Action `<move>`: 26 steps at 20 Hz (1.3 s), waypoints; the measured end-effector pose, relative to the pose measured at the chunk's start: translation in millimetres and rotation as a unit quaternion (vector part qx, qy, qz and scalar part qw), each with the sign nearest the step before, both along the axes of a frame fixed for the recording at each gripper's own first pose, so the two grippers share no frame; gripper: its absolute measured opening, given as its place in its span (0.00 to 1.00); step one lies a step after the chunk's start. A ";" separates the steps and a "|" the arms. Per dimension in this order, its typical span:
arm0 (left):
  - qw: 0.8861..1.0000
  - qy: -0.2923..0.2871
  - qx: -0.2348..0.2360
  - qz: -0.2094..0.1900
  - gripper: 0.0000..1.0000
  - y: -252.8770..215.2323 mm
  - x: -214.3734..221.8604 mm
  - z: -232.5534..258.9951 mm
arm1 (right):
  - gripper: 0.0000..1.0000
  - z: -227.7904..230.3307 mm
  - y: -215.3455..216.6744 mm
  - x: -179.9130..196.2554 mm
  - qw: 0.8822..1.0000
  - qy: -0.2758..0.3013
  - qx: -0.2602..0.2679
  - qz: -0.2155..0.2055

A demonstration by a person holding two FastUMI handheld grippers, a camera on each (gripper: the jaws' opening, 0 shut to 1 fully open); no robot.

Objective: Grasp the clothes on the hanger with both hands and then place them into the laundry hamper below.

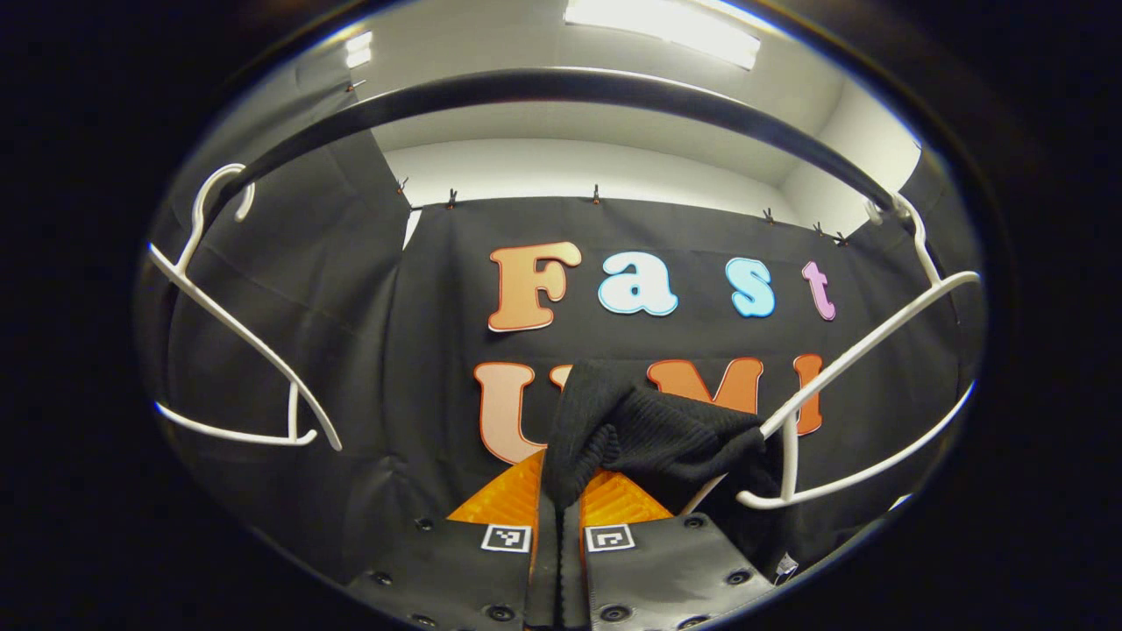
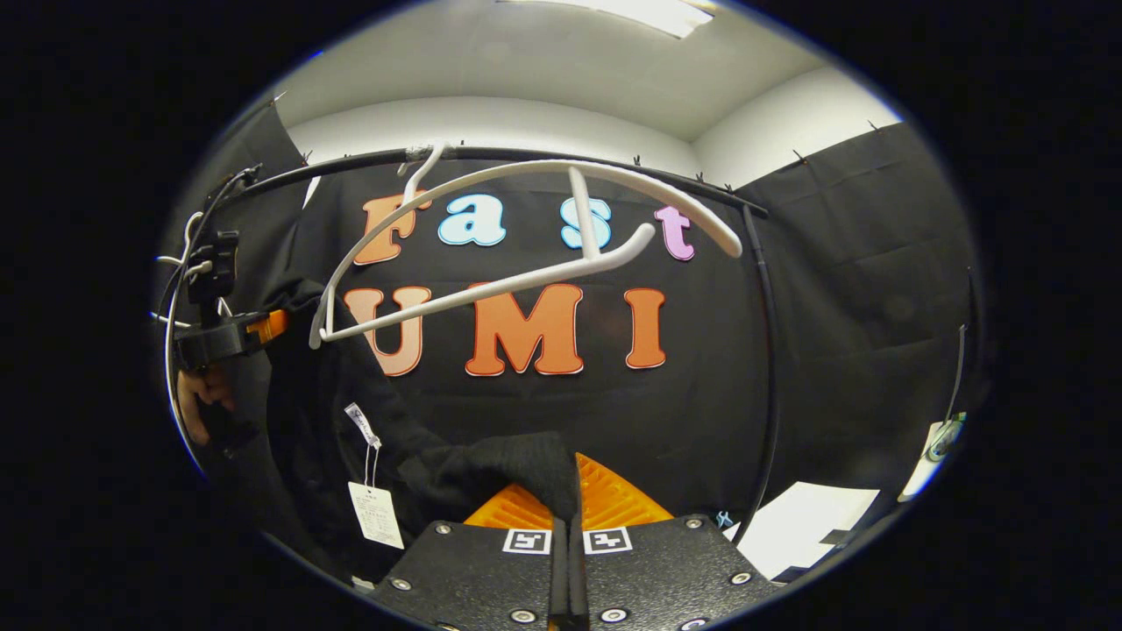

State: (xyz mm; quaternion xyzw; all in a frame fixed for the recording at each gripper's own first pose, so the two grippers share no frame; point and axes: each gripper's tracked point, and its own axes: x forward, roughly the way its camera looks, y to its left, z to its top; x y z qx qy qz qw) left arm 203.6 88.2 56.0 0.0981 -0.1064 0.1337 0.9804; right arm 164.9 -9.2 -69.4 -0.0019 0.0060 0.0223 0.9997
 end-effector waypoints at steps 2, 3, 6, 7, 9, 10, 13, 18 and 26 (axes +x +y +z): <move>1.000 0.015 -0.003 0.008 0.09 14.2 -6.3 -16.7 | 0.00 -5.8 5.4 -5.3 1.000 0.004 0.006 0.004; 1.000 0.022 -0.003 0.011 0.09 19.5 -11.8 -22.7 | 0.00 -10.5 7.7 -7.7 1.000 0.008 0.009 0.005; 0.999 0.038 0.002 0.017 0.09 28.7 -26.0 -42.6 | 0.00 -20.4 18.1 -9.2 1.000 0.021 0.014 0.012; 0.999 0.047 0.000 0.016 0.09 30.0 -31.7 -50.8 | 0.00 -25.0 20.1 -10.9 0.999 0.025 0.017 0.015; 0.998 0.061 -0.010 0.008 0.08 27.7 -39.3 -65.7 | 0.00 -31.1 21.1 -17.0 0.999 0.029 0.017 0.015; 0.997 0.070 -0.012 0.002 0.08 23.5 -42.9 -75.0 | 0.00 -33.3 24.5 -16.1 0.999 0.034 0.016 0.018; 0.995 0.094 -0.010 -0.019 0.08 1.1 -54.9 -98.4 | 0.00 -48.0 32.8 -18.0 0.998 0.049 0.004 0.026; 0.987 0.141 -0.030 -0.068 0.09 -44.4 -72.6 -144.1 | 0.00 -76.0 33.2 -20.7 0.996 0.082 -0.013 0.027; 0.961 0.236 -0.065 -0.127 0.09 -95.5 -95.4 -228.3 | 0.03 -146.2 34.5 -34.9 0.987 0.153 -0.036 0.035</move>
